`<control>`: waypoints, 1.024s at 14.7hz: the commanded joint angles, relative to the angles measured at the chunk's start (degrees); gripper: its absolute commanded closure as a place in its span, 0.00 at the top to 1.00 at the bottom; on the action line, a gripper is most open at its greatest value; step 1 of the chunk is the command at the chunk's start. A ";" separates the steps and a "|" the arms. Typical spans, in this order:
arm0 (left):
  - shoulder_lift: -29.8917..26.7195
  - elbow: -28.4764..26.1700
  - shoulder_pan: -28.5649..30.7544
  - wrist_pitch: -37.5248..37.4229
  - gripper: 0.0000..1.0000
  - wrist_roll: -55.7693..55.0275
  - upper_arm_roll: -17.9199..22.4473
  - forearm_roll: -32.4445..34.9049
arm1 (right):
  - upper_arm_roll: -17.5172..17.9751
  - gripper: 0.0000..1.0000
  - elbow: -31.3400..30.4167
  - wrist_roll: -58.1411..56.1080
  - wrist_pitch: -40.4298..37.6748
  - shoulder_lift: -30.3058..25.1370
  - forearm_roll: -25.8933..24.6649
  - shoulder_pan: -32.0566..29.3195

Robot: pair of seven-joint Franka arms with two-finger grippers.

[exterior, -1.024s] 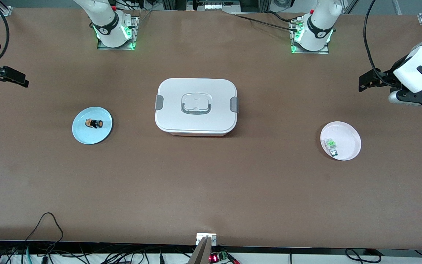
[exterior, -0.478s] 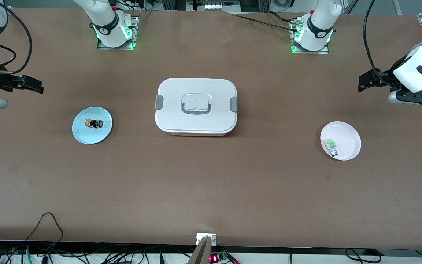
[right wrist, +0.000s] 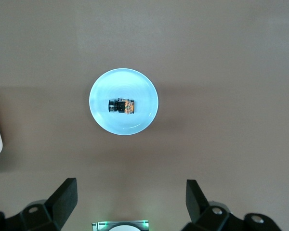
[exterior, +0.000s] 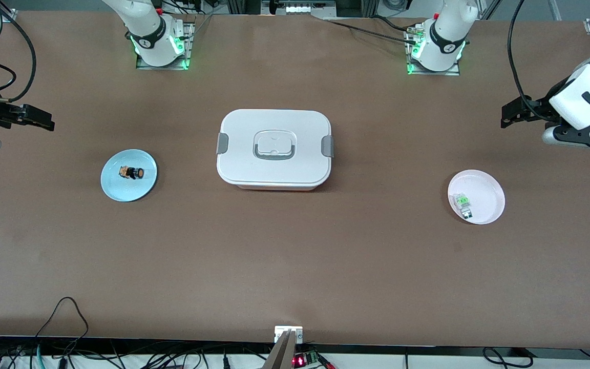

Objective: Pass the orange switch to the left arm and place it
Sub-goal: 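Lower the right gripper over the orange switch in the blue dish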

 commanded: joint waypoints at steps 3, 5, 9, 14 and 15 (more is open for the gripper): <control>0.70 1.90 -0.19 -1.24 1.00 0.00 0.01 0.14 | 0.20 1.00 1.07 0.35 0.21 3.19 0.33 -0.02; 0.70 1.81 -0.28 -1.33 1.00 -0.18 0.01 0.14 | 0.20 1.00 1.16 -0.17 2.74 6.44 0.58 -0.37; 0.79 1.90 -0.28 -1.33 1.00 -0.18 0.01 0.05 | 0.37 1.00 -2.96 0.27 10.30 9.88 0.85 -0.55; 0.87 1.90 -0.28 -1.33 1.00 -0.36 0.09 0.05 | 1.52 1.00 -14.21 0.70 21.72 9.27 1.03 -0.55; 0.87 1.90 -0.28 -1.33 1.00 -0.36 0.09 0.05 | 1.52 1.00 -15.70 0.70 23.66 9.27 1.29 -0.55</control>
